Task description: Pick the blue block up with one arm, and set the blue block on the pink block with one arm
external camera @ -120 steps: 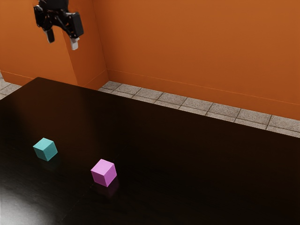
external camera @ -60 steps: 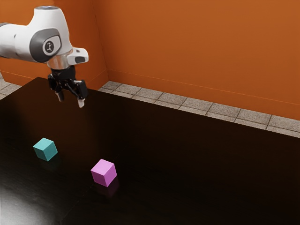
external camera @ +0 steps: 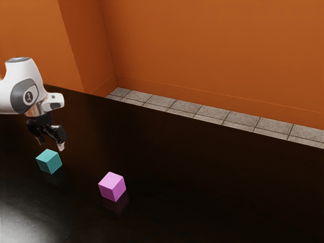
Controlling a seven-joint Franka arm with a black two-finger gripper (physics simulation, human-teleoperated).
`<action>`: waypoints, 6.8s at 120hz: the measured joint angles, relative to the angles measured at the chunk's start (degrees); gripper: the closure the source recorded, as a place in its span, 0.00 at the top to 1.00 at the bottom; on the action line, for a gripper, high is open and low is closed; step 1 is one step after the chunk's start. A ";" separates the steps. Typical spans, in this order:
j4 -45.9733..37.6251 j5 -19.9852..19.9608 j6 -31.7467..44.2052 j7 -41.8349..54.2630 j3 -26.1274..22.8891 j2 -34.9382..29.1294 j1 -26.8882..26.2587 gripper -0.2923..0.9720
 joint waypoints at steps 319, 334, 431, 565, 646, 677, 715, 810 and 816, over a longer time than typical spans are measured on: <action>5.46 -4.97 10.39 23.57 8.81 18.13 -2.49 0.77; 5.75 -5.65 10.39 23.92 8.80 19.03 -2.37 0.77; 6.06 -8.54 10.42 24.42 8.79 19.20 -2.41 0.55; 2.31 3.38 -0.89 -13.59 -13.59 3.03 -8.57 0.54; -4.68 5.74 5.89 -26.61 -10.10 1.47 -25.75 0.53; 22.37 6.94 -1.75 -27.24 -10.50 15.74 -12.27 0.54; 12.25 6.88 -3.38 -26.90 -10.72 10.52 -10.68 0.54; -6.68 7.32 6.45 -26.76 -10.69 -1.40 -11.49 0.54; -7.00 7.32 6.69 -26.77 -10.69 -1.56 -11.47 0.54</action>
